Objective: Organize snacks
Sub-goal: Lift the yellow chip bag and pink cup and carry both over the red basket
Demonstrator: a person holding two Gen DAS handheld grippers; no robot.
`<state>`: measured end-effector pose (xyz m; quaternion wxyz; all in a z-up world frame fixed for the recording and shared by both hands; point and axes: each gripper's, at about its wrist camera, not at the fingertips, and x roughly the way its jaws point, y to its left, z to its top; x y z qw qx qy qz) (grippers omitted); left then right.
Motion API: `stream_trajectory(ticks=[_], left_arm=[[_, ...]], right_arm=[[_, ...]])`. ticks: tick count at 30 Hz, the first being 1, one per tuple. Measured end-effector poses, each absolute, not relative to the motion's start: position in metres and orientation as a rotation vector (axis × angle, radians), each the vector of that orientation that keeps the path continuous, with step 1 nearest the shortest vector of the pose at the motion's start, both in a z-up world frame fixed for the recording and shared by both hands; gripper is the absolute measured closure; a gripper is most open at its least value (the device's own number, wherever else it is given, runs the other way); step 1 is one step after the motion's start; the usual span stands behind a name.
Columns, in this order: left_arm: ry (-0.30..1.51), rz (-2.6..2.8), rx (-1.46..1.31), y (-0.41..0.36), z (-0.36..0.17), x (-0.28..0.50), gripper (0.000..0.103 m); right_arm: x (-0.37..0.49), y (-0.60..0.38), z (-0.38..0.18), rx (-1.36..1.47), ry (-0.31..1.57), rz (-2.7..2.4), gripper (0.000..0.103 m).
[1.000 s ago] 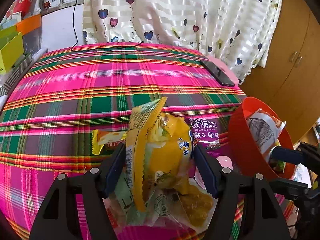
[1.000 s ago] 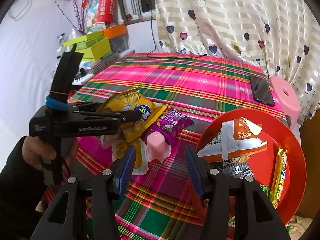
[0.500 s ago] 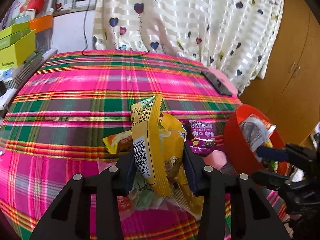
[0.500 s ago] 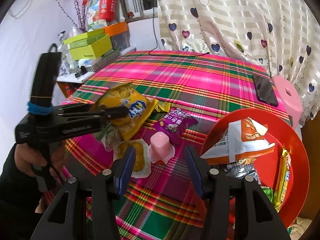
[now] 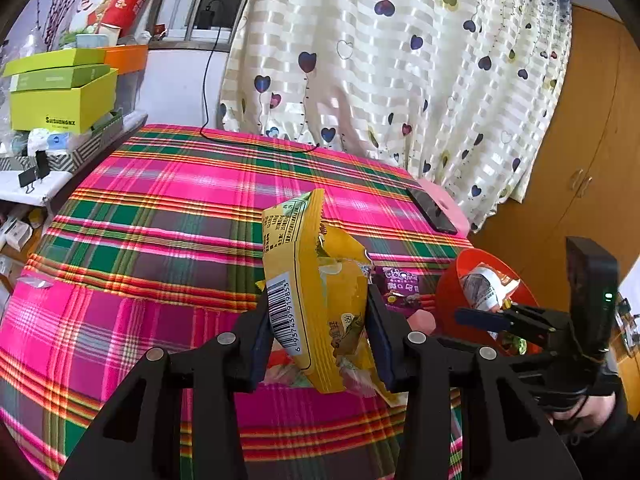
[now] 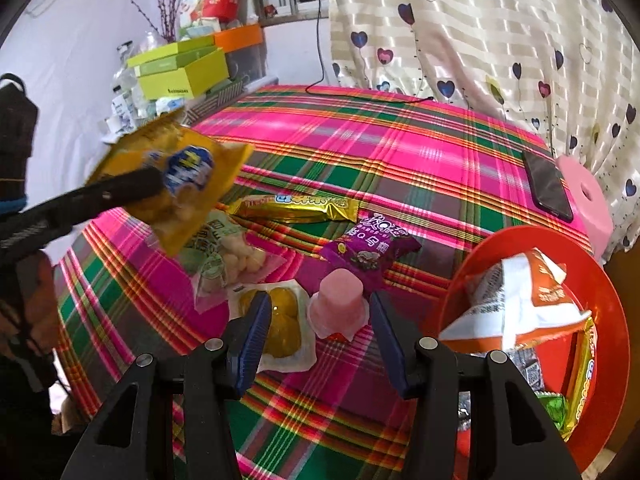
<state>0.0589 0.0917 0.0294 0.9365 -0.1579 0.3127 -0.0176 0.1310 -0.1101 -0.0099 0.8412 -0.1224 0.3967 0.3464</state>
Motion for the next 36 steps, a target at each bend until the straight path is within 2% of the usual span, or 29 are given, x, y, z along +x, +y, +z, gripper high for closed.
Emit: stream_trajectory(ticks=[11,14,18,36], left_arm=[[0.63,-0.028,-0.342,0.102,0.027,0.047,0.06],[0.632,-0.023,-0.347,0.106,0.025,0.045,0.06],[0.633,-0.021,-0.354,0.108,0.023,0.044,0.06],[0.641,-0.037,-0.359,0.103,0.021,0.043,0.06]], right_arm=[[0.149,-0.086,-0.032,-0.337,0.905,0.643,0.054],[0.153,-0.082,-0.038,-0.345,0.919,0.635,0.065],[0.155,-0.08,-0.04,-0.34,0.914,0.632,0.074],[0.15,-0.066,-0.042,-0.347,0.875,0.753,0.075]])
